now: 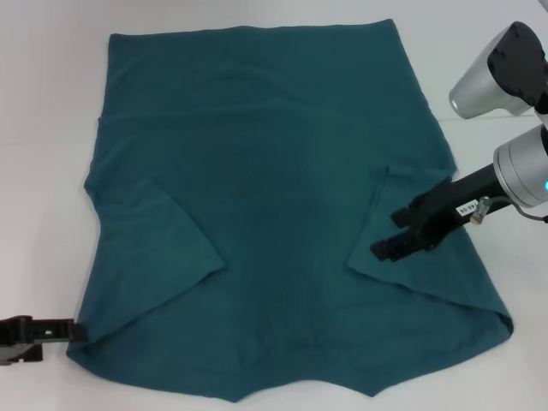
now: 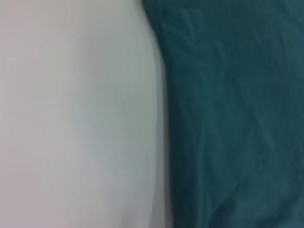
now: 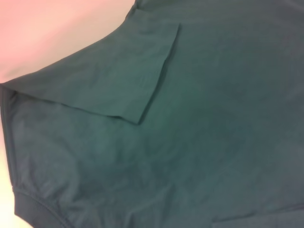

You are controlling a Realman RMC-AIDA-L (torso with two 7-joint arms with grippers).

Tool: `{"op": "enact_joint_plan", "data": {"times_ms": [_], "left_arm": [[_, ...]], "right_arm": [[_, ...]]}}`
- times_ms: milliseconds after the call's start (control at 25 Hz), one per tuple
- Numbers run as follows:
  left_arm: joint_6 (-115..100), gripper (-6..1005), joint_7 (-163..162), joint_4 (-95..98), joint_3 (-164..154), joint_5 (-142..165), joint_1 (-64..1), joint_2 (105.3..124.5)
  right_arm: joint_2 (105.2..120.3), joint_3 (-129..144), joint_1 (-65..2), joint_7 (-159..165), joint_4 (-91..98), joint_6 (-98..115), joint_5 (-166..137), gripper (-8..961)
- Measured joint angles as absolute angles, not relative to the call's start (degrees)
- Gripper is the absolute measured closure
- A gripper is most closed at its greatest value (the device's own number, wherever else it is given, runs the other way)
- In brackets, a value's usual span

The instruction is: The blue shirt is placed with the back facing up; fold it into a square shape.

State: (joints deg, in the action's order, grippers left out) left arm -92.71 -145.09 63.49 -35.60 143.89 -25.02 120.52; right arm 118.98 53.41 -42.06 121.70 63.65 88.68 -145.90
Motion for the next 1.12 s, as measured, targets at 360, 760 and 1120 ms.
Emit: {"op": "enact_joint_plan", "data": {"times_ms": [360, 760, 1120], "left_arm": [[-89.95, 69, -146.05, 58.39, -37.54, 145.40, -27.46, 120.40], [-88.20, 70, -146.40, 55.58, -37.63, 145.62, -28.64, 120.11], [-86.33, 99, -146.11, 55.32, -39.77, 146.65, -28.98, 120.50]], "right_arm": [[119.40, 53.75, -41.44, 121.41, 63.59, 88.51, -145.90, 218], [119.44, 53.97, -41.39, 121.39, 63.46, 88.33, -145.93, 217], [119.47, 53.97, -41.68, 121.75, 63.72, 88.10, -146.61, 218]]}}
